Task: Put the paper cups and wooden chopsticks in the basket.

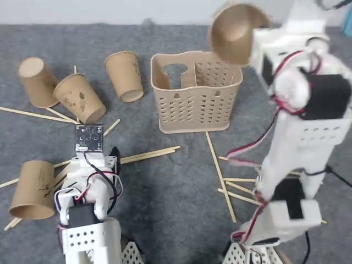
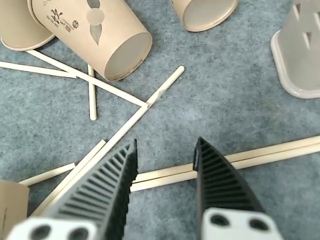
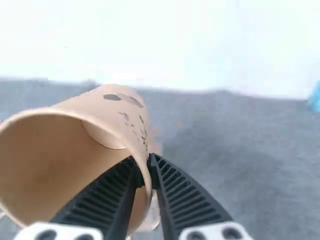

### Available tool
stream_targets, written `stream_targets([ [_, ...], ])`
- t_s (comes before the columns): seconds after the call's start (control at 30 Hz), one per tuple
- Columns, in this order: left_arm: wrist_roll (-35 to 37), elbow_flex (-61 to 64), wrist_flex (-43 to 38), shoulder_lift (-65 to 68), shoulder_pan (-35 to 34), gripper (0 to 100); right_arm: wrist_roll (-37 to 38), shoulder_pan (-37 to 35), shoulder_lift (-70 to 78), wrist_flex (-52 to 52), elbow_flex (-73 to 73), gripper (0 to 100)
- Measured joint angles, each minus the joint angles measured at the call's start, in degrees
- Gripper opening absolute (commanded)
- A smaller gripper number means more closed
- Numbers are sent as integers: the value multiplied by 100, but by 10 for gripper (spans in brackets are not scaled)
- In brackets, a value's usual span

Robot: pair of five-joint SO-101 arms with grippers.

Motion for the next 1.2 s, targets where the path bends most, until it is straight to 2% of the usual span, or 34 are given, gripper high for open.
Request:
stream_targets([
  [0.1, 0, 0, 0, 0, 0, 174, 290, -413, -457, 0, 941, 6],
  [0.2, 0, 0, 0, 0, 0, 174, 475, -501, -607, 0, 1495, 6],
  [0.83, 0, 26, 0, 0, 0, 174, 1064, 26, 378, -9, 1574, 10],
  [1.03, 0, 26, 0, 0, 0, 174, 1231, 0, 413, -9, 1574, 169],
  [1.2, 0, 26, 0, 0, 0, 174, 1169, 26, 413, -9, 1231, 190],
])
